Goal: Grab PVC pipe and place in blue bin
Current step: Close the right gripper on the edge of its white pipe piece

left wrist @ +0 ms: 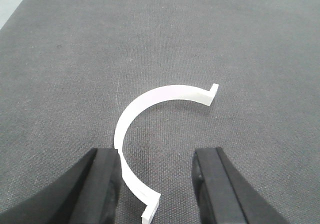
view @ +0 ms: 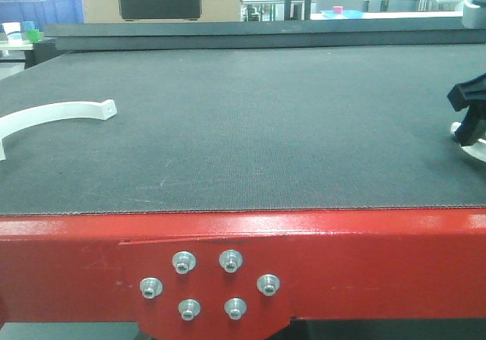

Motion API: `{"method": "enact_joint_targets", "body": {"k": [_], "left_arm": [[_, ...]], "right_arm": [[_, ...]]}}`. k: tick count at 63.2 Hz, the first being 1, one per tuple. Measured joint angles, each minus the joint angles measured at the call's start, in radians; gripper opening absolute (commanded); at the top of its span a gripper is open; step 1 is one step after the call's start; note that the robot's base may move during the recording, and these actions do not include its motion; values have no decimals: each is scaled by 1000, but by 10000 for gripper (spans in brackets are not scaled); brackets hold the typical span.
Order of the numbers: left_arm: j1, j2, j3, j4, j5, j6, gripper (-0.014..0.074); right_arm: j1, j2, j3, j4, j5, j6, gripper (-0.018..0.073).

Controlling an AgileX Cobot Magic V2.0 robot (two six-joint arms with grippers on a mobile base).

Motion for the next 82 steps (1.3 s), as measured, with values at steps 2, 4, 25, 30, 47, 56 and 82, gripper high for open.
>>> {"method": "enact_joint_targets", "body": {"k": [2, 4, 25, 30, 47, 56, 82], "left_arm": [[0, 0, 0, 0, -6, 0, 265], [0, 0, 0, 0, -8, 0, 265], [0, 0, 0, 0, -27, 0, 265], [0, 0, 0, 0, -27, 0, 265], [0, 0, 0, 0, -27, 0, 265], [0, 0, 0, 0, -27, 0, 265], [0, 0, 0, 0, -27, 0, 265]], "right_arm": [[0, 0, 0, 0, 0, 0, 237], [0, 2, 0, 0, -1, 0, 237], [0, 34, 0, 0, -11, 0, 237], [0, 36, 0, 0, -15, 0, 237], [35, 55, 0, -3, -45, 0, 190], [50, 63, -4, -4, -58, 0, -5], [56, 60, -8, -4, -61, -5, -168]]}}
